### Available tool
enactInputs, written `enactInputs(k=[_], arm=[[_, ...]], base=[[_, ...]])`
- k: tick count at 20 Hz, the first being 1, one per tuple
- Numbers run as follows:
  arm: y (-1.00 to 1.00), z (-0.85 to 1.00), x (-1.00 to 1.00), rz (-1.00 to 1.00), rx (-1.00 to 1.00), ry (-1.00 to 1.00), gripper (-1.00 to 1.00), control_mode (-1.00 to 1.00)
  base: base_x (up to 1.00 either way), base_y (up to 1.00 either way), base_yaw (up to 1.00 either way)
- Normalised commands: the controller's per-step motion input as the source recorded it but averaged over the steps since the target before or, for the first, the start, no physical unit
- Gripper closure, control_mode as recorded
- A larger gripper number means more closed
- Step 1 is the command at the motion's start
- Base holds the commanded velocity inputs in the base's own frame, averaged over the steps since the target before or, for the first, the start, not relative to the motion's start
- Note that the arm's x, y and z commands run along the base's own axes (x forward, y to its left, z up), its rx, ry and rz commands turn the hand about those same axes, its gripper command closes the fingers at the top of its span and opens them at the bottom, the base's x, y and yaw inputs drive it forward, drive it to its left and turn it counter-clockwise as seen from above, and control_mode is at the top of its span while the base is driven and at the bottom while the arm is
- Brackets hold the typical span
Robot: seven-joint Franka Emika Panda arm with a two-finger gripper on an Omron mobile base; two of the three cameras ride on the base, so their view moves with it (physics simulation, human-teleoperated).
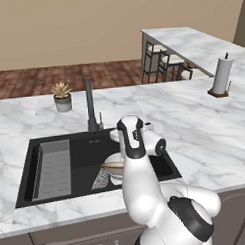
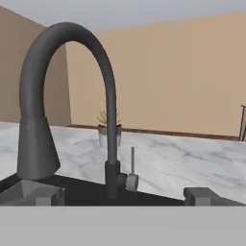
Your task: Pick the strainer and bowl and place them in the sink. Then turn on the water.
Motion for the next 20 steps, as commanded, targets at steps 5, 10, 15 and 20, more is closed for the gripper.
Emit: enactInputs(k=[5,10,15,20], arm=[[0.00,-0.18,0.06,0.05,0.00,0.00,-1.00,-1.00],[0.00,-0.15,0.04,0.05,0.00,0.00,-1.00,-1.00],[-0.05,-0.02,0.11,0.04,0.00,0.00,-1.00,-1.00],[-0.21,-0.08,0.17,0.01,0.00,0.00,-1.00,-1.00]], base=[[0.00,0.00,0.00],[0.00,0.00,0.00],[0.00,0.00,0.00],[0.00,0.00,0.00]])
